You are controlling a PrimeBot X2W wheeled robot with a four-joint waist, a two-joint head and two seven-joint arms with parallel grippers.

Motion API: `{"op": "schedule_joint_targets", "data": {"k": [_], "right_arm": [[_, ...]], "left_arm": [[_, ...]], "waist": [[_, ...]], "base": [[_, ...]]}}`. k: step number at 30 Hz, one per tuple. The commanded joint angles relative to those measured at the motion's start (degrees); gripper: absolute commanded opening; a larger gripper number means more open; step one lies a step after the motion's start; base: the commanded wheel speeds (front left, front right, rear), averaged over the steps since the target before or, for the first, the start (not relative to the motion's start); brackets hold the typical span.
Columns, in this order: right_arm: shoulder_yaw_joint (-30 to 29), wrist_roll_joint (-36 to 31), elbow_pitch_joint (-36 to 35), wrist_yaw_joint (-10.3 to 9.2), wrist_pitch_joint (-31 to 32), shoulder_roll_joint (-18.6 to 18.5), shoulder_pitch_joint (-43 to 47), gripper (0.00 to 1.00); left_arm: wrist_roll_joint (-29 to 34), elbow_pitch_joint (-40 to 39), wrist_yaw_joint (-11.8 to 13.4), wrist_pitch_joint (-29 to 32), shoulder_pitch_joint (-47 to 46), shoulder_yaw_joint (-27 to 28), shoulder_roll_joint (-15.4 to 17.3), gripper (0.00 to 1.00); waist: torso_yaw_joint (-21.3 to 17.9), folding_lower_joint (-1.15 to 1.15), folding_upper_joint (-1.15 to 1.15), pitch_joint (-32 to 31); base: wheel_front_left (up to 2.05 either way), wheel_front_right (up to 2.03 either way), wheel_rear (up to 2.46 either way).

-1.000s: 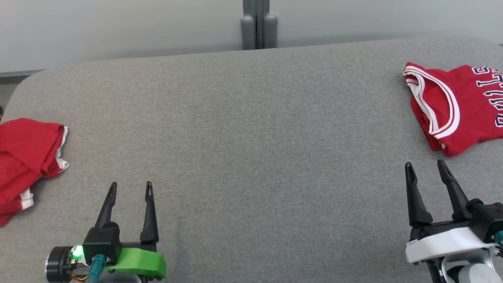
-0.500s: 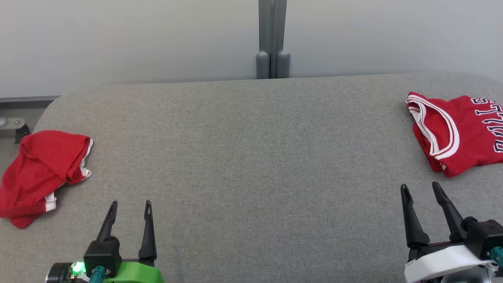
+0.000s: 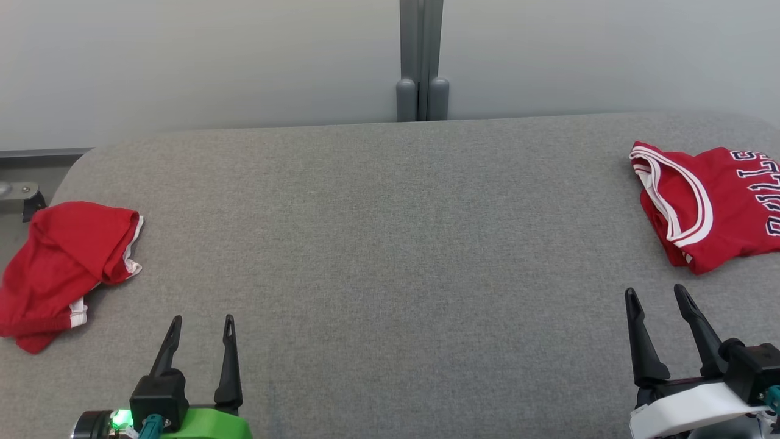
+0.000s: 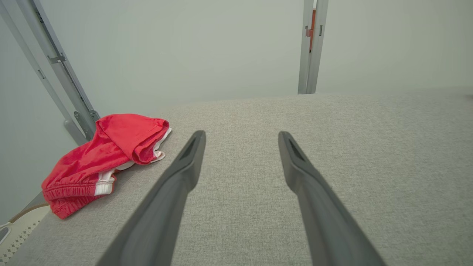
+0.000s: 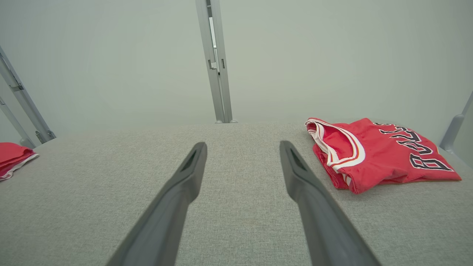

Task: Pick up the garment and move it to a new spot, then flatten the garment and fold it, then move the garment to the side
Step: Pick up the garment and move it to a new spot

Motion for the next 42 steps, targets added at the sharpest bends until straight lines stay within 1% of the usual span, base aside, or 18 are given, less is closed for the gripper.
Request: {"op": "schedule_joint_targets", "data": {"k": [1, 4, 6, 11, 19, 25, 29, 34, 36, 39, 42], "right_arm": [[-0.2, 0.4, -0.3, -0.09, 0.0, 0.1, 0.5, 1.0], [0.1, 0.3, -1.0, -0.09, 0.2, 0.0, 0.3, 1.0], [0.1, 0.2, -1.7, -0.09, 0.4, 0.0, -0.1, 1.0], [0.7, 0.0, -3.6, -0.09, 0.9, -0.5, -1.5, 1.0], [2.9, 0.1, -6.0, -0.09, 2.4, -1.4, -2.8, 1.0], [4.3, 0.5, -6.4, -0.09, 3.5, -3.0, -4.1, 1.0], [4.5, 0.3, -6.7, -0.09, 4.0, -3.6, -4.9, 1.0], [4.8, 0.0, -7.8, -0.09, 5.2, -4.6, -6.1, 1.0], [5.2, -0.1, -8.7, -0.09, 5.9, -5.4, -6.8, 1.0], [5.0, -0.4, -10.5, -0.09, 7.3, -6.9, -8.8, 1.0], [4.9, -0.7, -12.9, -0.09, 9.2, -8.8, -10.9, 1.0]], "left_arm": [[-0.4, -0.1, 0.2, -0.2, -0.5, 0.1, 0.5, 1.0], [-0.6, -0.5, 0.2, -0.2, -1.4, 0.1, 0.2, 1.0], [-0.5, -0.7, 0.3, -0.3, -2.1, 0.2, 0.2, 1.0], [-0.5, -0.6, 0.3, -0.4, -4.5, 0.5, -0.4, 1.0], [-0.7, -0.2, 0.5, -0.4, -6.3, 1.9, -1.8, 1.0], [-0.3, -0.5, 0.1, -0.4, -6.5, 3.2, -3.2, 1.0], [0.0, -1.0, -0.5, -0.4, -6.5, 4.3, -4.0, 1.0], [0.6, -1.2, -1.0, -0.4, -7.6, 6.0, -5.5, 1.0], [0.6, -1.0, -1.2, -0.4, -8.8, 6.8, -6.1, 1.0], [0.4, 0.2, -2.1, -0.4, -12.7, 7.9, -7.2, 1.0], [-1.1, 3.7, -3.9, -0.4, -18.8, 9.3, -8.1, 1.0]], "waist": [[0.4, 0.0, 0.0, 0.1], [2.1, 0.0, 0.0, 0.6], [4.0, 0.0, 0.0, 1.3], [10.2, 0.0, 0.0, 3.0], [20.1, 0.0, 0.0, 4.2], [24.9, 0.0, 0.0, 5.1], [26.2, 0.0, 0.0, 5.9], [26.1, 0.0, 0.0, 8.4], [25.5, 0.0, 0.0, 10.3], [23.9, 0.0, 0.0, 14.6], [22.0, 0.0, 0.0, 20.0]], "base": [[0.0, 0.0, 0.0], [0.0, 0.0, 0.0], [0.0, 0.0, 0.0], [0.0, 0.0, 0.0], [0.0, 0.0, 0.0], [0.0, 0.0, 0.0], [0.0, 0.0, 0.0], [0.0, 0.0, 0.0], [0.0, 0.0, 0.0], [0.0, 0.0, 0.0], [0.0, 0.0, 0.0]]}}
